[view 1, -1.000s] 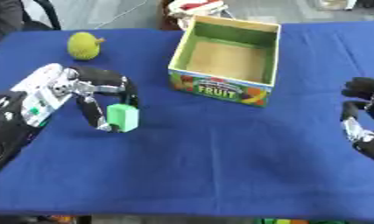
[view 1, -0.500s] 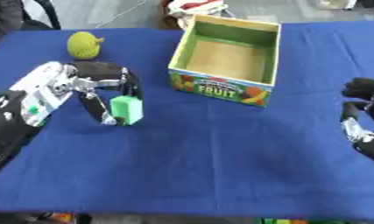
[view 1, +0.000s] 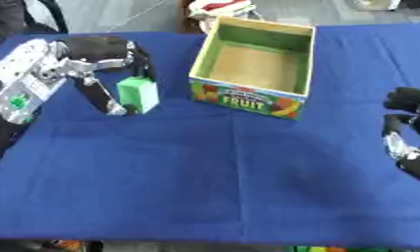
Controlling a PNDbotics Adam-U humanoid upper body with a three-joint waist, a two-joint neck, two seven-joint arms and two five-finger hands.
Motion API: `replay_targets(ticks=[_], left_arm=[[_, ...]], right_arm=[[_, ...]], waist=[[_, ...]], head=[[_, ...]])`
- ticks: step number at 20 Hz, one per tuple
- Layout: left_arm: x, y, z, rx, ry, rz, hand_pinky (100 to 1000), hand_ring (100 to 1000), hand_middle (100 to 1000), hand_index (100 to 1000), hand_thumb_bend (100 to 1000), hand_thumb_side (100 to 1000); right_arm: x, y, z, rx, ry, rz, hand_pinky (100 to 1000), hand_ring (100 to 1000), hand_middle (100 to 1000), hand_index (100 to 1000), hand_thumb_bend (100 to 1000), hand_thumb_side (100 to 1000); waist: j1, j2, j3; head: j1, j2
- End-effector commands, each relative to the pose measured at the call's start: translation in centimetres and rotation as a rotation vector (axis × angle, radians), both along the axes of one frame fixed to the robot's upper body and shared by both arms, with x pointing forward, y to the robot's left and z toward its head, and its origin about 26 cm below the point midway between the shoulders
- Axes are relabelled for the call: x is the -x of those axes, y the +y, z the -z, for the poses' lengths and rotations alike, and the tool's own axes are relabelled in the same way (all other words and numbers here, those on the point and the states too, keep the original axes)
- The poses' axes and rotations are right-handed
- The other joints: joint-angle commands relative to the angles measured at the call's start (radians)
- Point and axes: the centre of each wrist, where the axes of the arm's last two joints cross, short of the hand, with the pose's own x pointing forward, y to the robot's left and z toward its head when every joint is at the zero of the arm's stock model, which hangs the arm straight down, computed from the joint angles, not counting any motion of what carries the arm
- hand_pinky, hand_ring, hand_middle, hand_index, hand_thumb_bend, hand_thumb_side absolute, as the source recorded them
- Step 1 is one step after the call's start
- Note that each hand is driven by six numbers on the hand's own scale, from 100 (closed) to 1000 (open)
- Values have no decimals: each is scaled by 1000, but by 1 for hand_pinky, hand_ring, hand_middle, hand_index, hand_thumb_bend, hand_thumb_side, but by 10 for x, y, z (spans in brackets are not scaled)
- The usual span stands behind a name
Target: Pick up objects on the table and place them in the box.
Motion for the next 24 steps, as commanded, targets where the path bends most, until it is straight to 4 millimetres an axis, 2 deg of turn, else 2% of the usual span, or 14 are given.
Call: replay_targets(ticks=[1,6,12,14,16,18,19,20,21,24], left_arm=[[-7,-2,-27,2,-98,-21,649,527,515,664,274,100],[-44,-33,-34,16,-146,-14,670,550,540,686,290,100],[-83,-71,-17,13,-160,-24,687,583,585,723,314,106],[-91,-80,-11,19,-168,-34,698,604,618,763,358,133],[-96,-88,-7,18,-189,-45,723,636,662,815,439,172],[-100,-95,-3,9,-219,-61,746,674,708,845,558,248],[-101,-97,-1,2,-236,-69,747,676,710,847,572,259],[-103,-97,0,-3,-251,-76,770,715,753,865,685,340],[-103,-97,0,-4,-268,-83,780,731,769,868,724,374],[-104,-94,1,0,-306,-98,783,738,779,872,750,411]], right_arm=[[0,-2,-5,11,-14,0,736,793,757,824,100,100],[0,1,-3,11,-9,-17,736,793,756,824,100,100],[-1,5,-3,7,-6,-38,736,793,756,823,100,100],[-1,5,-3,6,-6,-43,735,793,756,823,100,100],[-2,7,-4,5,-6,-48,735,793,756,823,100,100],[-2,8,-4,5,-5,-55,735,793,756,823,100,100],[-2,8,-4,5,-5,-59,735,793,756,823,100,100],[-2,8,-4,5,-5,-60,735,793,756,823,100,100],[-2,8,-4,5,-4,-61,735,793,756,823,100,100],[-2,8,-4,4,-4,-58,735,793,756,823,100,100]], waist=[[-1,-18,0],[-7,-22,-12],[-14,-17,-39],[-14,-14,-50],[-13,-12,-59],[-12,-11,-66],[-12,-10,-68],[-11,-10,-70],[-11,-9,-71],[-9,-8,-73]], head=[[-3,5],[0,5],[8,5],[12,5],[14,5],[13,3],[12,2],[11,1],[10,0],[5,-2]])
